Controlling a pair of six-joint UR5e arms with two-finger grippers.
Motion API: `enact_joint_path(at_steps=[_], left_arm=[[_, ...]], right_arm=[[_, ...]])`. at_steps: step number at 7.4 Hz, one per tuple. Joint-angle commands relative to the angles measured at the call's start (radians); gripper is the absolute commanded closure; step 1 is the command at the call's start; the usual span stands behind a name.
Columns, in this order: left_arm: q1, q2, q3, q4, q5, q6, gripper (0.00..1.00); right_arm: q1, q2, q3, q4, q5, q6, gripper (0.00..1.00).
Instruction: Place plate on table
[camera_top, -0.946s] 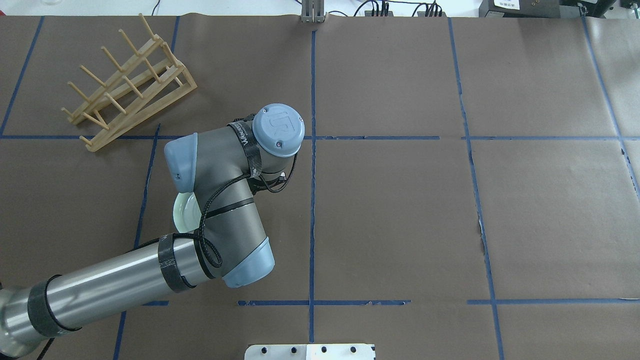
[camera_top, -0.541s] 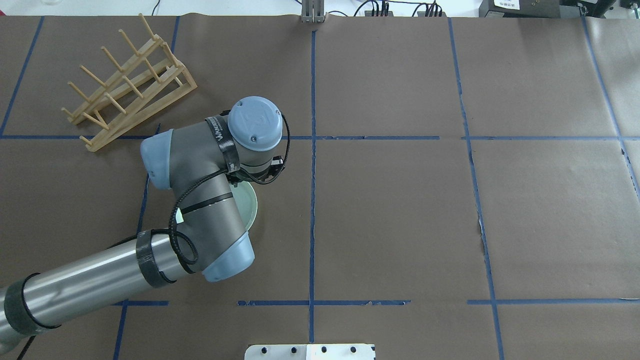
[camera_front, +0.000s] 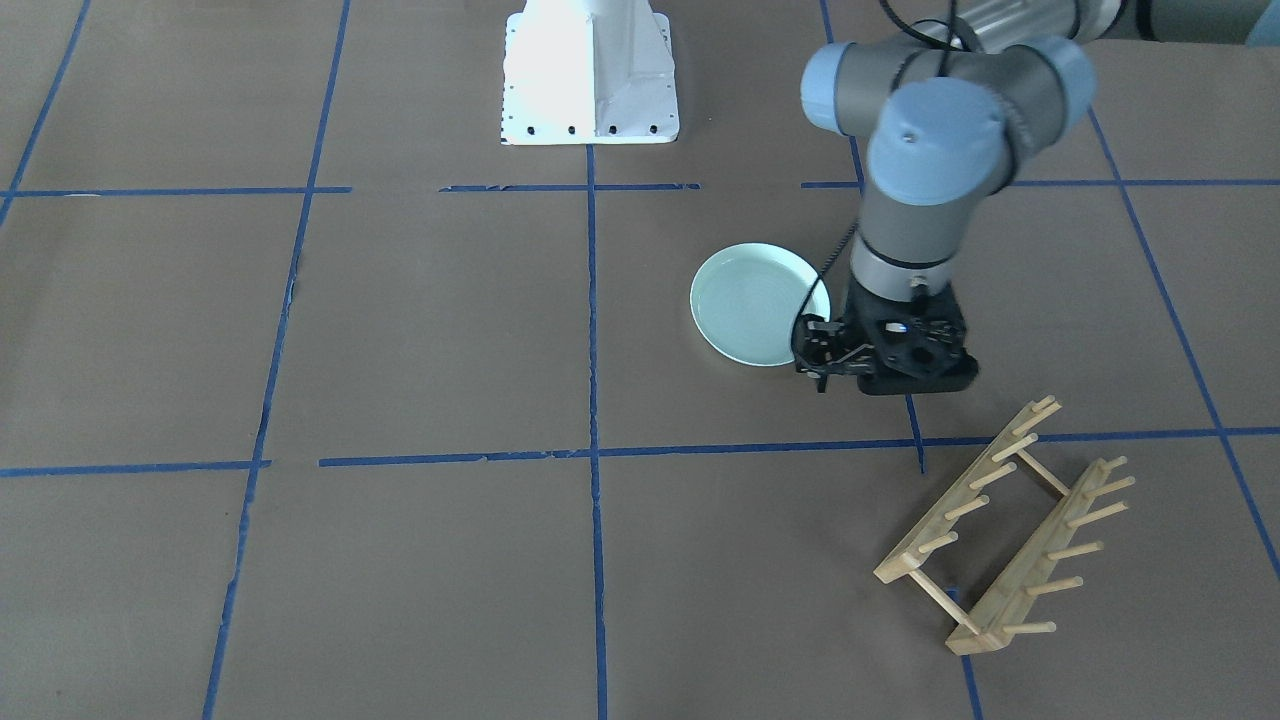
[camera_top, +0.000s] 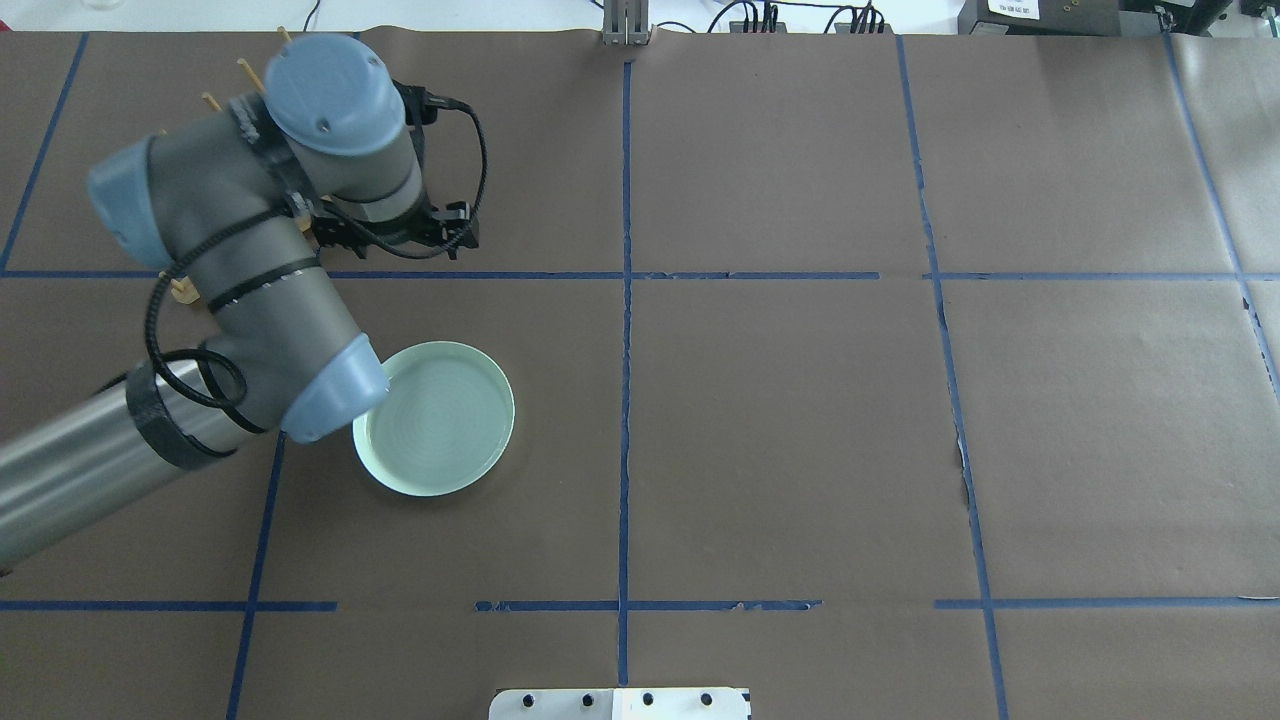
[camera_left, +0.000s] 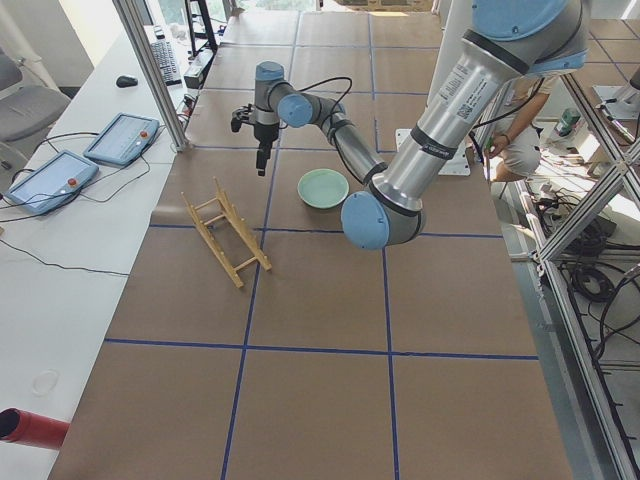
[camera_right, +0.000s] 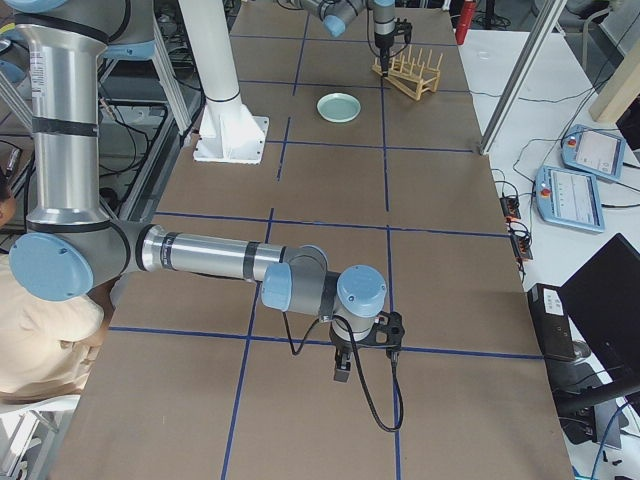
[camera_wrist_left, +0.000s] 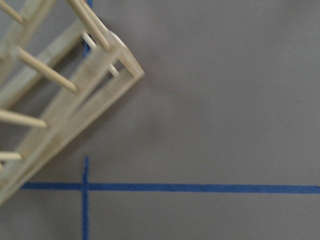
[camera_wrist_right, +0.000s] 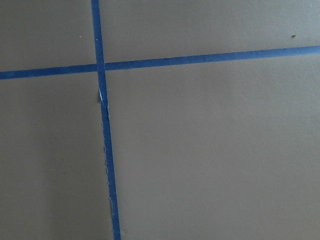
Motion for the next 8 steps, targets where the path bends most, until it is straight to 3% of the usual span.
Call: enact_joint_path(at_steps=[1, 4, 5, 6, 7, 8], left_arm=[[-0.318, 0.119, 0.035, -0.004, -0.217, 0.546, 0.00], [-0.489, 0.260, 0.133, -0.011, -0.234, 0.864, 0.00], [-0.514, 0.332, 0.132, -0.027, -0.243, 0.878, 0.00], [-0.537, 0.427, 0.132, -0.139, -0.300, 0.880, 0.00], [-0.571, 0.483, 0.136, -0.222, -0.355, 0.868, 0.00], [-0.626, 0.491, 0.135, -0.214, -0.355, 0.866, 0.00]], right_arm=[[0.000, 0.000, 0.001, 0.000, 0.000, 0.000, 0.00], [0.000, 0.000, 0.001, 0.000, 0.000, 0.000, 0.00], [0.000, 0.000, 0.000, 0.000, 0.000, 0.000, 0.00], [0.000, 0.000, 0.000, 0.000, 0.000, 0.000, 0.00], [0.000, 0.000, 0.000, 0.000, 0.000, 0.000, 0.00], [0.000, 0.000, 0.001, 0.000, 0.000, 0.000, 0.00]])
